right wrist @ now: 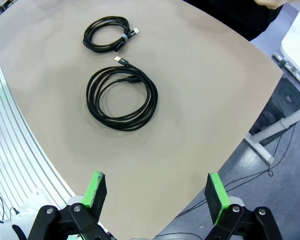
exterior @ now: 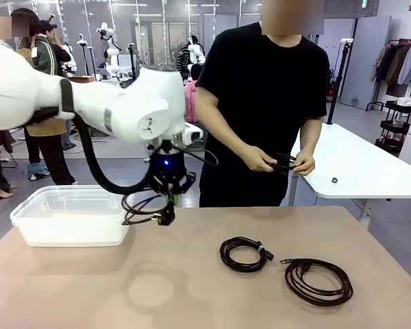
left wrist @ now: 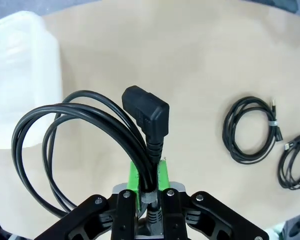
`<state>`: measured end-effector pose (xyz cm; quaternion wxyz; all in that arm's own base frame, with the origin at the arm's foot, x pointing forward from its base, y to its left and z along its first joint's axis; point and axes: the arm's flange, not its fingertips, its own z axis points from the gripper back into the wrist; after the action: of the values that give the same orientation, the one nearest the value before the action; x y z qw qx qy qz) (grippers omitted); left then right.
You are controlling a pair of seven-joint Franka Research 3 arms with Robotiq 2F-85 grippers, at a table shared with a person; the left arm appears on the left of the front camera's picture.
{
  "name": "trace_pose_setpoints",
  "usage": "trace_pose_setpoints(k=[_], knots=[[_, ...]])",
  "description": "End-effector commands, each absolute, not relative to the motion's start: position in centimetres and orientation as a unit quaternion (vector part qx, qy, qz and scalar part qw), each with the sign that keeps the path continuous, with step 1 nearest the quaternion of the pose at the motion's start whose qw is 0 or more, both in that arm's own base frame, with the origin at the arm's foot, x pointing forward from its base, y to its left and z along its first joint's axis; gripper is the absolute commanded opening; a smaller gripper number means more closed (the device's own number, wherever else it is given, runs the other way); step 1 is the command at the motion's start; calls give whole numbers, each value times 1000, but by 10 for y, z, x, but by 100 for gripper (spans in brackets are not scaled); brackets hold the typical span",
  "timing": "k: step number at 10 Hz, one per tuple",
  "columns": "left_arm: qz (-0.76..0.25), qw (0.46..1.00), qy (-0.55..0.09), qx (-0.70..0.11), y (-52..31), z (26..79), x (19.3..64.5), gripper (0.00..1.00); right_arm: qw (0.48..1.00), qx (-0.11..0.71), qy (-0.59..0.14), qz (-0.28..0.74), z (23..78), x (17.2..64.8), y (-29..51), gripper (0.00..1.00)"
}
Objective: Organize and store the cables.
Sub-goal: Place the Power Cable into the Organizing box.
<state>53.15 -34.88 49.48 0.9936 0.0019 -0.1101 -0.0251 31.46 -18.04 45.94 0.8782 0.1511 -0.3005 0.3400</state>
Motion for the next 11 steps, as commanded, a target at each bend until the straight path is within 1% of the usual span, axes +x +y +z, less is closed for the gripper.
trace_pose_setpoints(k=[1,3,5,9,10,11], knots=[[-25,994,-108,3,-312,507,522,0,879,155,-302,333,461,316,-180,100],[-24,993,-113,7,-275,523,528,0,879,155,-302,333,461,316,-180,100],[-36,993,-111,6,-237,524,539,0,879,155,-302,333,461,316,-180,100],[-67,989,-131,4,-155,516,566,0,879,155,-302,333,461,316,-180,100],[-63,988,-141,23,-136,510,575,0,879,155,-302,333,461,316,-180,100],[-66,988,-137,8,-120,501,588,0,879,155,-302,333,461,316,-180,100]])
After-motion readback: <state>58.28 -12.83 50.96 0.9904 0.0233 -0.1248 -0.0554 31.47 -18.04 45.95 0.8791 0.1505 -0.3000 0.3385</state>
